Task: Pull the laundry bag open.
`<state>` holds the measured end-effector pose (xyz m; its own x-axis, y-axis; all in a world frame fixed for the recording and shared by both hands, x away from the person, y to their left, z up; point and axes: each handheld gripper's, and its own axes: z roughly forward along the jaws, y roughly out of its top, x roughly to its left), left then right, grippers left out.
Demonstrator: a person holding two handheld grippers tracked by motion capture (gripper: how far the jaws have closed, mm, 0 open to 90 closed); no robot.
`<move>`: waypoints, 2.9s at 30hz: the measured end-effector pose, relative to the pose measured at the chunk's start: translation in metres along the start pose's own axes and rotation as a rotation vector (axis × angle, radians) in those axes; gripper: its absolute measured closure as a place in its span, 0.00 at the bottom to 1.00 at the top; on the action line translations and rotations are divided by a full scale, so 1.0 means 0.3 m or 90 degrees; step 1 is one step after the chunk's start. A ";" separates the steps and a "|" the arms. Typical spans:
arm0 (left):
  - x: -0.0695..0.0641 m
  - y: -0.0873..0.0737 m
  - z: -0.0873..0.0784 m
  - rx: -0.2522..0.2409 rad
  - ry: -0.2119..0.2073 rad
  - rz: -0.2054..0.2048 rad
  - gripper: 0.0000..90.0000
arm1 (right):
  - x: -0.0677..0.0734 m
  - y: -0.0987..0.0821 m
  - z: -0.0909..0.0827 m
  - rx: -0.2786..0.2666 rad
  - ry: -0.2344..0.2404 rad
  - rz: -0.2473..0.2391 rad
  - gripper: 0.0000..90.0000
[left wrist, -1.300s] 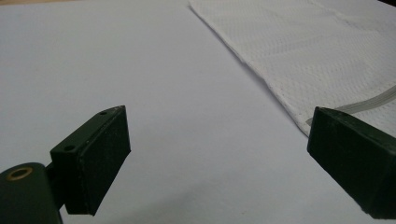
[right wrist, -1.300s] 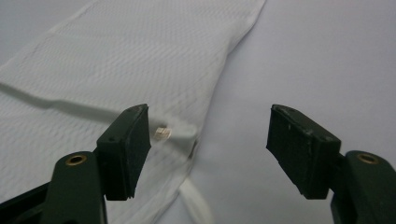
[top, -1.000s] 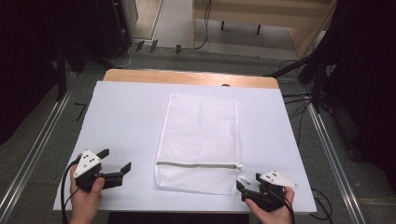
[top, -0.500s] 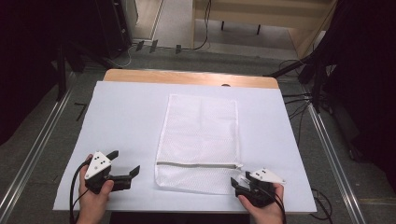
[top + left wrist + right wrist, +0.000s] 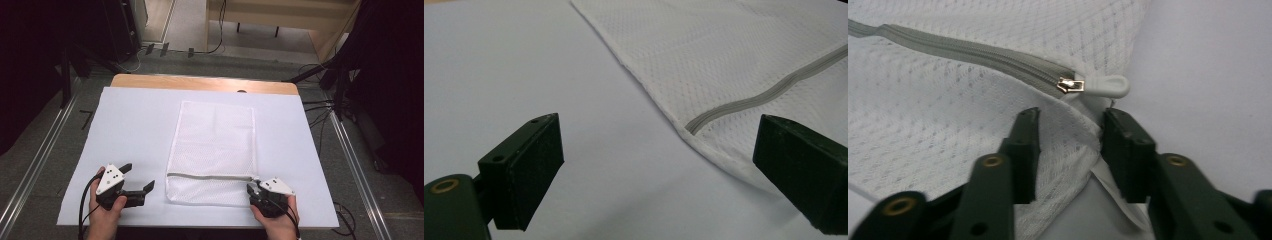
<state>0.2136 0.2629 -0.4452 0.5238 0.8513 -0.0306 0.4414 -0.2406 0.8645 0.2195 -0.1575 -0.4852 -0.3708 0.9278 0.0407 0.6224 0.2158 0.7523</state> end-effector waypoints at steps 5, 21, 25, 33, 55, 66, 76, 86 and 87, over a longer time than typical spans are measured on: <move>-0.064 0.015 0.025 0.004 -0.021 0.005 0.08 | 0.009 -0.002 -0.004 -0.003 0.007 -0.015 0.94; -0.287 0.129 0.222 0.059 -0.151 -0.024 0.61 | 0.011 0.025 -0.038 -0.038 0.009 -0.046 0.99; -0.363 0.181 0.296 0.078 -0.198 -0.010 0.78 | 0.012 0.029 -0.043 -0.043 0.009 -0.054 0.99; -0.511 0.267 0.423 0.108 -0.232 0.009 0.97 | 0.018 0.035 -0.053 -0.051 0.012 -0.063 0.99; -0.631 0.360 0.569 0.143 -0.226 -0.036 0.65 | 0.039 0.043 -0.056 -0.055 0.045 -0.083 1.00; -0.646 0.357 0.598 0.177 -0.208 -0.026 0.61 | 0.048 0.040 -0.052 -0.055 0.043 -0.098 1.00; -0.600 0.372 0.573 0.167 -0.246 -0.056 0.68 | 0.045 0.041 -0.054 -0.059 0.041 -0.095 1.00; -0.638 0.355 0.600 0.189 -0.205 -0.025 0.68 | 0.052 0.042 -0.056 -0.060 0.041 -0.099 1.00; -0.636 0.357 0.598 0.185 -0.214 -0.028 0.72 | 0.052 0.041 -0.056 -0.060 0.042 -0.099 1.00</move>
<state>0.2915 -0.0089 -0.4369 0.6872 0.6756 -0.2669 0.6293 -0.3701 0.6834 0.2100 -0.1455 -0.4643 -0.5039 0.8629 -0.0400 0.4885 0.3229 0.8106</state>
